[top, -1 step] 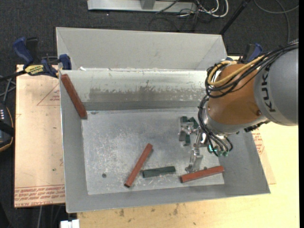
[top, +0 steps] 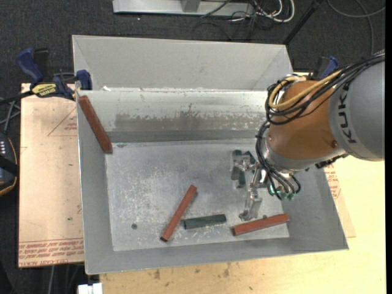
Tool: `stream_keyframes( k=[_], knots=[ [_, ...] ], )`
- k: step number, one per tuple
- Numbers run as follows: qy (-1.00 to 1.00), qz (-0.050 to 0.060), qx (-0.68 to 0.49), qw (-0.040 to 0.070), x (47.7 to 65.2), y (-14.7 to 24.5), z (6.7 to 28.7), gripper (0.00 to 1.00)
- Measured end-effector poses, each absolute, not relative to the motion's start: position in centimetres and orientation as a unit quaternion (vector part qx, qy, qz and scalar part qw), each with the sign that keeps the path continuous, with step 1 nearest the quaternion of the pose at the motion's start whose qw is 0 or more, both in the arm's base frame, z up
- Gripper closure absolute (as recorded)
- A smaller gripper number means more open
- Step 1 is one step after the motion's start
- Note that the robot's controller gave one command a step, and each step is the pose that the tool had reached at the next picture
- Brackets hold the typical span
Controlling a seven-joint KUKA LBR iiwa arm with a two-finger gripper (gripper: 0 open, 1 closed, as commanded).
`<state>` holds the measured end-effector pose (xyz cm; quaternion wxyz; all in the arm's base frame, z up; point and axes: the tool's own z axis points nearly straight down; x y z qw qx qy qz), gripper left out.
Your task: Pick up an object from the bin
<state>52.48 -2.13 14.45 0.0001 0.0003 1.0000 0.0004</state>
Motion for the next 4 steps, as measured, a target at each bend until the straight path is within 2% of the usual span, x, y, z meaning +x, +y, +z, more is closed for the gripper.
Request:
stream_keyframes(
  k=[1,2,3,4],
  knots=[
    [1.000,0.001,-0.013,0.000,48.5,0.5,7.0,1.00],
    [1.000,0.001,-0.013,0.000,48.5,0.5,7.0,1.00],
    [0.994,0.000,-0.110,0.003,54.9,2.3,21.7,1.00],
    [0.994,0.000,-0.110,0.002,54.8,2.3,21.6,1.00]
  ],
)
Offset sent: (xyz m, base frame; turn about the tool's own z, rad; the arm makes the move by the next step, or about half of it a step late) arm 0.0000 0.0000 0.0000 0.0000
